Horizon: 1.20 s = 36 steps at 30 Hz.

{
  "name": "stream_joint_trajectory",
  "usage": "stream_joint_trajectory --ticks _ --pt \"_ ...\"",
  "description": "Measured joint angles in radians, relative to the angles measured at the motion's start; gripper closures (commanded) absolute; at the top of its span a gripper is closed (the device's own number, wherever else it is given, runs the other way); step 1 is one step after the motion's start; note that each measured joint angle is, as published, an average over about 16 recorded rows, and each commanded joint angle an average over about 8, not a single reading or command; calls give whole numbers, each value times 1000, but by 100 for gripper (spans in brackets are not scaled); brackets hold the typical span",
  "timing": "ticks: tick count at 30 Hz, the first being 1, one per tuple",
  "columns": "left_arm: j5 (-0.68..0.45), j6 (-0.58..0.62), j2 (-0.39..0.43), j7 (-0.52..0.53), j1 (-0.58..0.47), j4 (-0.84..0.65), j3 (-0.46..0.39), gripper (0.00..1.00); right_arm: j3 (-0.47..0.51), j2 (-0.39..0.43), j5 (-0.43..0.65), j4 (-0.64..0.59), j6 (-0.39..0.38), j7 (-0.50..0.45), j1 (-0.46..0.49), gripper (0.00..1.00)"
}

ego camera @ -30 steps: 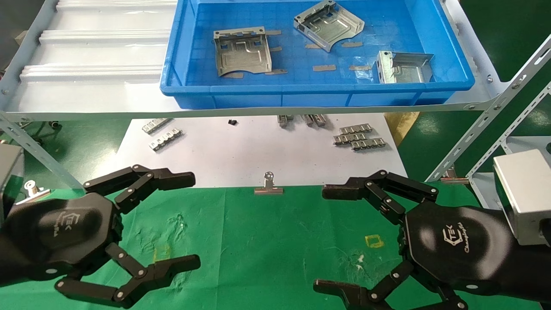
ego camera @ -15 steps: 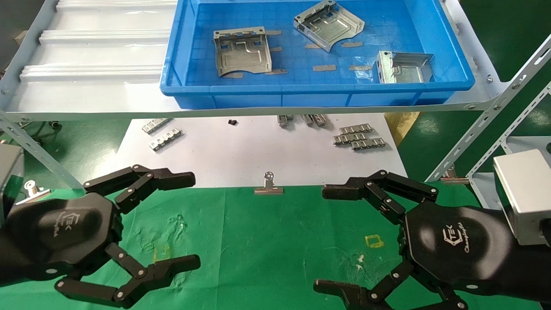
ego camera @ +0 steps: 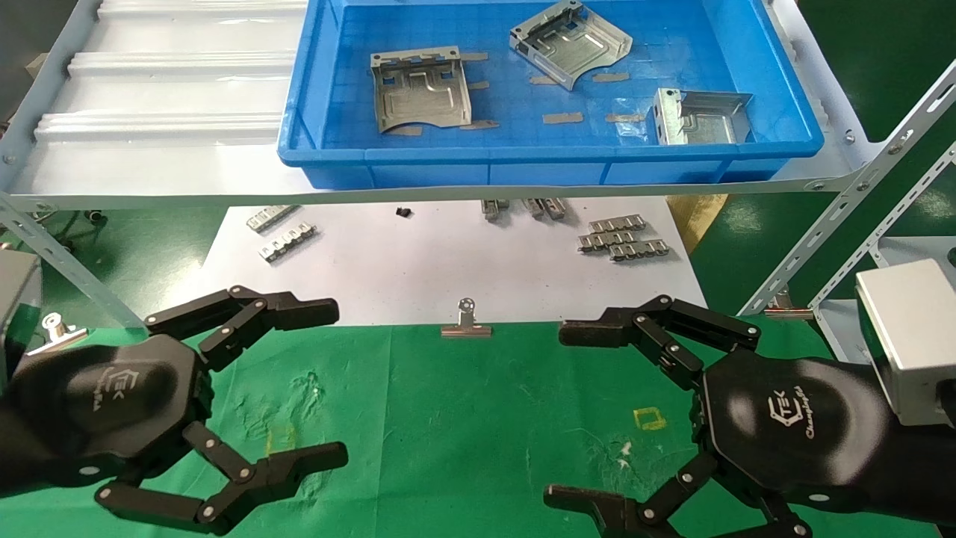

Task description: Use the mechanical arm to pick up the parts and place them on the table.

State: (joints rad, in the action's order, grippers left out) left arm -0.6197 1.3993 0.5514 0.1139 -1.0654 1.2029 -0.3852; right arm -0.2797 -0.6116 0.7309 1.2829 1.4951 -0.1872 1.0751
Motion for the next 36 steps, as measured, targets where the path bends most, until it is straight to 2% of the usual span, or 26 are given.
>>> stream_joint_trajectory --ticks 7,15,36 --pt "0 0 0 0 0 0 0 2 0 0 0 0 0 0 0 0" --pt "0 0 0 0 0 0 0 100 0 0 0 0 0 0 0 0" --pt "0 0 0 0 0 0 0 100 0 0 0 0 0 0 0 0"
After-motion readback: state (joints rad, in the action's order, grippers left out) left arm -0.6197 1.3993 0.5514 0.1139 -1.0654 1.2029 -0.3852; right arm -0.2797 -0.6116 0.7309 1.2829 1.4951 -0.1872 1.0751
